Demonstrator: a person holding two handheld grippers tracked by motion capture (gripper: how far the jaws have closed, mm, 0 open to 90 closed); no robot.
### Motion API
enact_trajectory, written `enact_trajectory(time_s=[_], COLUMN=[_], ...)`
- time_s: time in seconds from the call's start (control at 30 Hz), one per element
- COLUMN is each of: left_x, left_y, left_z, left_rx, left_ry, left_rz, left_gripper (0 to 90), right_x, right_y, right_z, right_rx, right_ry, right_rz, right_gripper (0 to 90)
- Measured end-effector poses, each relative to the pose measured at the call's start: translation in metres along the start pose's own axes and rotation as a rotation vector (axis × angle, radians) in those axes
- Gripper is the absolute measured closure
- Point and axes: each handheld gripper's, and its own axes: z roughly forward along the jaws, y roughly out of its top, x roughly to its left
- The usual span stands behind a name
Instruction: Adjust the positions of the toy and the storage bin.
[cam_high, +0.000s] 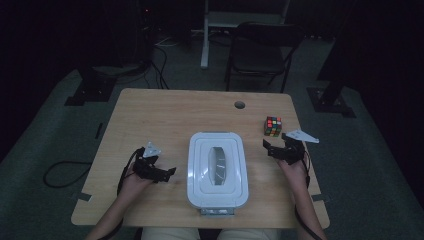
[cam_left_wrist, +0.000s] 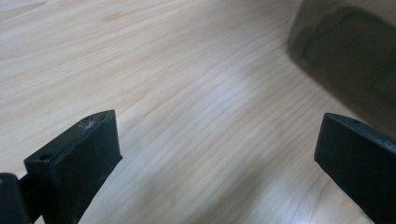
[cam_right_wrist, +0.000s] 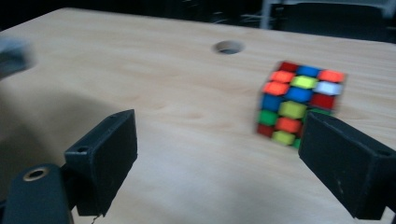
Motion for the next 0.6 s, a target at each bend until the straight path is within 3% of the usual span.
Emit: enact_trajectory(time_s=[0.13, 0.23, 0.47, 0.6], left_x=[0.003, 0.005, 0.013, 0.016], left_y=[-0.010, -0.018, -0.038, -0.045], left_z=[-0.010, -0.016, -0.023, -0.024], left_rx=[0.001, 0.010, 0.027, 0.038], left_ry=[0.022, 0.036, 0.086, 0.142], left_rz=[-0.010, -0.027, -0.081, -0.097], left_gripper=[1.0, 1.0, 1.0, 1.0], right_x=[-0.014, -0.024, -0.035, -0.038], right_y=[0.006, 0.010, 0.015, 0.018], right_z=[0.011, 0.023, 0.045, 0.058], right_rx=[0.001, 0.030, 0.070, 0.089], right_ry=[-0.040, -0.055, -0.115, -0.165], right_rz=[0.041, 0.080, 0.095, 0.093], right_gripper=[11.5, 11.6, 11.6, 12.0])
